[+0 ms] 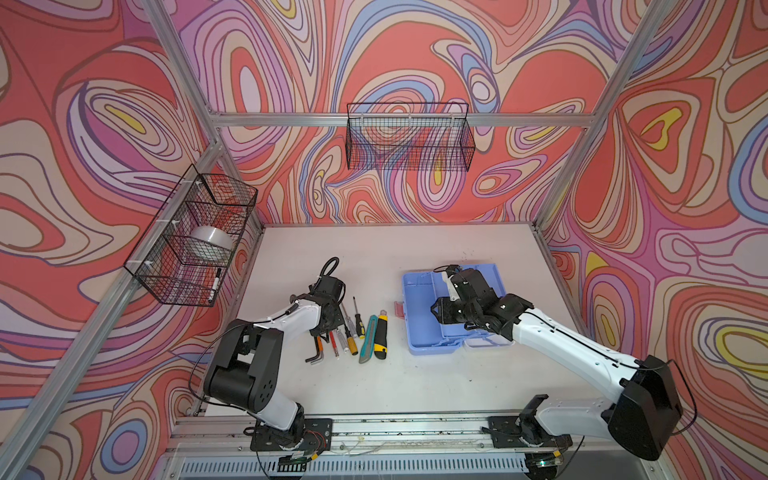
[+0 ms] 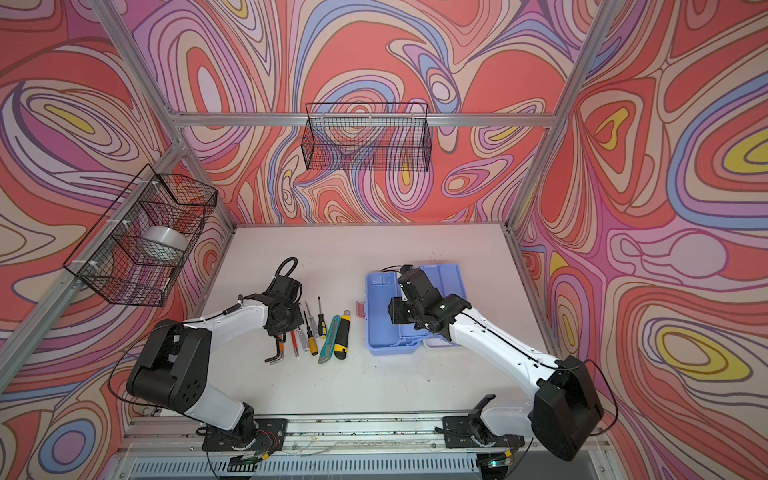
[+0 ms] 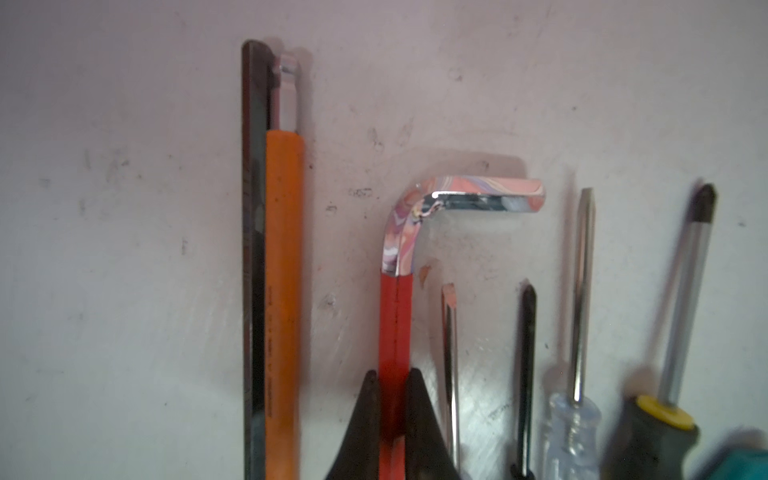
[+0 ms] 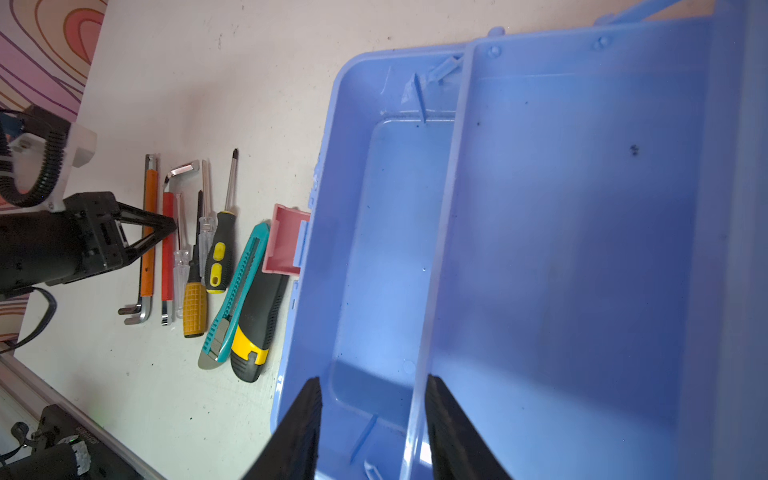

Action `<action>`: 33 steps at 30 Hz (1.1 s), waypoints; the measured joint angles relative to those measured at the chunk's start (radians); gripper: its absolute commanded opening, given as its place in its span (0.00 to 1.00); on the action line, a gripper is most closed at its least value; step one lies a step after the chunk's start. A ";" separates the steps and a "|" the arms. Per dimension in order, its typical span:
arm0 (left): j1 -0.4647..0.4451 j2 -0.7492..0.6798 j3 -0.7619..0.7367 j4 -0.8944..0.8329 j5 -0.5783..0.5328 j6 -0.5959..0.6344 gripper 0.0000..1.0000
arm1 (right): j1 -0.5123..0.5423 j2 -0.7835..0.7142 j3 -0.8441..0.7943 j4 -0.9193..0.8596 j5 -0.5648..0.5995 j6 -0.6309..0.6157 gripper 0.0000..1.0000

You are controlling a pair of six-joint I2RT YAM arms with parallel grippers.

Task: Pack the tool kit
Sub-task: 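Grasp the red hex key with the left gripper and lift it toward the box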

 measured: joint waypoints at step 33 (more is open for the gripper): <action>-0.529 0.068 0.405 0.023 0.119 -0.216 0.00 | -0.042 -0.213 0.032 -0.035 0.185 0.085 0.46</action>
